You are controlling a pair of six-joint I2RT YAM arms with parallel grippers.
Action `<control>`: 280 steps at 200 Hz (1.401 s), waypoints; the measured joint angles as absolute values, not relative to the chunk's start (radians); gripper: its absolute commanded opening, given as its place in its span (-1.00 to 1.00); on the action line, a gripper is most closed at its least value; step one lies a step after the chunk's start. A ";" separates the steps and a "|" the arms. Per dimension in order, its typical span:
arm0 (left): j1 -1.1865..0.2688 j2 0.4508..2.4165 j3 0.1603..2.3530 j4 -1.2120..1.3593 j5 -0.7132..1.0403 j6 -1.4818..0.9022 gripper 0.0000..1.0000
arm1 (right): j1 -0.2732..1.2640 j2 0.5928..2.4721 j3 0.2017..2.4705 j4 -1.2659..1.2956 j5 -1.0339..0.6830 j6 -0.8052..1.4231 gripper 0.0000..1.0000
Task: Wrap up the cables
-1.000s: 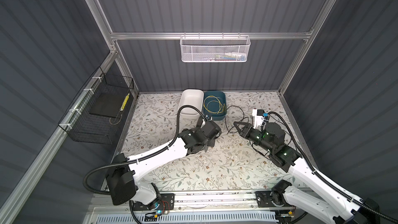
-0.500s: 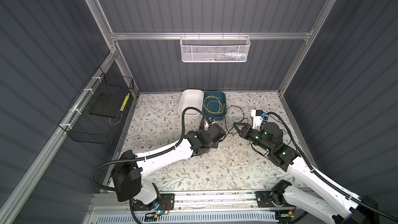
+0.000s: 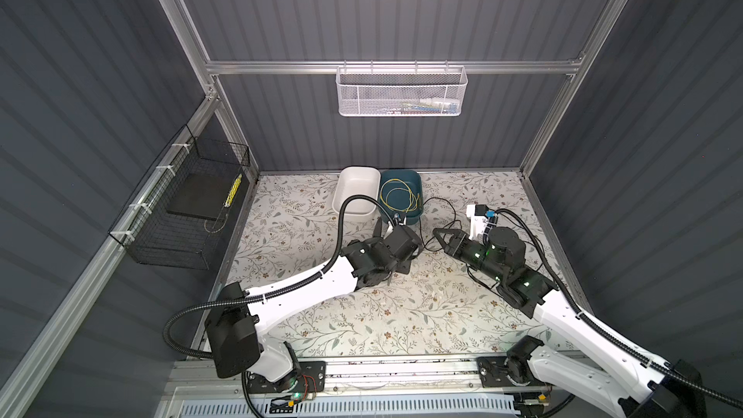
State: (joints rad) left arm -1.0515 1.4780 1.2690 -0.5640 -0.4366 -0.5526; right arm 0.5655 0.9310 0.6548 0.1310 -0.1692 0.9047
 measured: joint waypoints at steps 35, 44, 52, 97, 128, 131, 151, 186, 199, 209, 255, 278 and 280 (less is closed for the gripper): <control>-1.052 1.393 1.319 -0.622 -0.463 -0.511 0.31 | 0.569 0.982 0.695 0.134 -0.189 0.904 -1.00; -1.048 1.359 1.317 -0.638 -0.472 -0.501 0.38 | 0.573 1.000 0.712 0.134 -0.194 0.900 -1.00; -1.037 1.327 1.309 -0.644 -0.467 -0.493 0.47 | 0.580 1.018 0.730 0.134 -0.199 0.896 -1.00; -0.731 1.095 1.038 -0.551 -0.171 -0.494 0.43 | 0.672 1.250 0.965 0.142 -0.221 0.845 -1.00; -0.682 1.062 0.973 -0.504 0.004 -0.505 0.37 | 0.738 1.424 1.100 0.140 -0.237 0.804 -1.00; -0.682 1.060 0.970 -0.498 0.014 -0.505 0.37 | 0.743 1.436 1.103 0.139 -0.237 0.801 -1.00; -0.682 1.036 0.940 -0.464 0.067 -0.509 0.38 | 0.754 1.484 1.108 0.111 -0.237 0.779 -1.00; -0.679 1.019 0.936 -0.422 0.110 -0.508 0.37 | 0.754 1.528 1.113 0.080 -0.238 0.757 -1.00; -0.677 1.034 0.936 -0.409 0.114 -0.508 0.36 | 0.754 1.538 1.114 0.079 -0.240 0.754 -1.00; -0.675 1.049 0.934 -0.397 0.115 -0.508 0.34 | 0.754 1.544 1.114 0.079 -0.241 0.751 -1.00; -0.661 1.143 0.900 -0.298 0.108 -0.497 0.11 | 0.754 1.549 1.114 0.078 -0.258 0.751 -1.00; -0.661 1.176 0.886 -0.263 0.105 -0.484 0.08 | 0.754 1.557 1.114 0.078 -0.267 0.751 -1.00; -0.661 1.178 0.886 -0.258 0.105 -0.481 0.07 | 0.754 1.558 1.114 0.078 -0.267 0.751 -1.00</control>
State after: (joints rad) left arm -0.6609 1.1782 0.8860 -0.2584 0.1047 -0.4812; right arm 0.7544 1.5581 1.1137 0.0780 -0.2672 0.7509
